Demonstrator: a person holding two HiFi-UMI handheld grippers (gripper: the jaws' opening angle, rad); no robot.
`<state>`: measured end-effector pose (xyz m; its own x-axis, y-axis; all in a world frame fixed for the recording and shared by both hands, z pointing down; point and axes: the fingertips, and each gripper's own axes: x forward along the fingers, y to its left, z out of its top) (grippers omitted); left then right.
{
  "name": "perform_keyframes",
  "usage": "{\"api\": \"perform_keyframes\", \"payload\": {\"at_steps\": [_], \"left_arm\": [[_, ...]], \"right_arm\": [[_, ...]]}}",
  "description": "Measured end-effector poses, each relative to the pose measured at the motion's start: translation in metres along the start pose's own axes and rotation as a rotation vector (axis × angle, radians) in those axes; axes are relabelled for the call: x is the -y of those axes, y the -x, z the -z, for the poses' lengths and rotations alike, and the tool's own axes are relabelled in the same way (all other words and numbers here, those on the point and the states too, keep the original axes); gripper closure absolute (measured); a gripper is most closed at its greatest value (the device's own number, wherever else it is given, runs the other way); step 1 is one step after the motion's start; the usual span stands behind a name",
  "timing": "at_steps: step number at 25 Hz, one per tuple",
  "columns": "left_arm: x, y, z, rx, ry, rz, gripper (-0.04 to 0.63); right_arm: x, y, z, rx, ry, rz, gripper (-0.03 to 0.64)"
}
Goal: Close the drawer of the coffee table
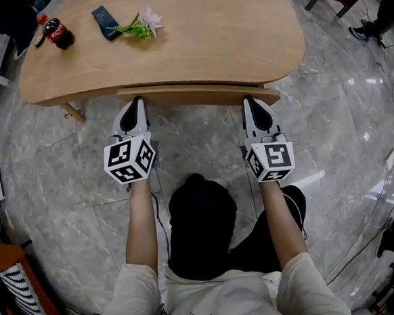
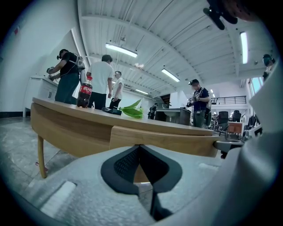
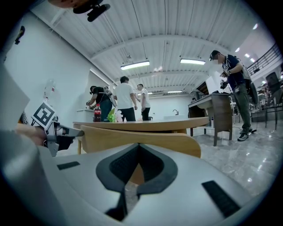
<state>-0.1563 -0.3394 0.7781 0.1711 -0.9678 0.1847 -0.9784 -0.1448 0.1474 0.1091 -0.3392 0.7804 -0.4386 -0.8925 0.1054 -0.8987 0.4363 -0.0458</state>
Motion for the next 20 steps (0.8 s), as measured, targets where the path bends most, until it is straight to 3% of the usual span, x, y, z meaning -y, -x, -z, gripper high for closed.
{"api": "perform_keyframes", "payload": {"at_steps": [20], "left_arm": [[-0.004, -0.02, -0.003, 0.016, 0.027, 0.0, 0.586]], "right_arm": [[0.008, -0.018, -0.002, -0.004, 0.011, 0.009, 0.601]]}}
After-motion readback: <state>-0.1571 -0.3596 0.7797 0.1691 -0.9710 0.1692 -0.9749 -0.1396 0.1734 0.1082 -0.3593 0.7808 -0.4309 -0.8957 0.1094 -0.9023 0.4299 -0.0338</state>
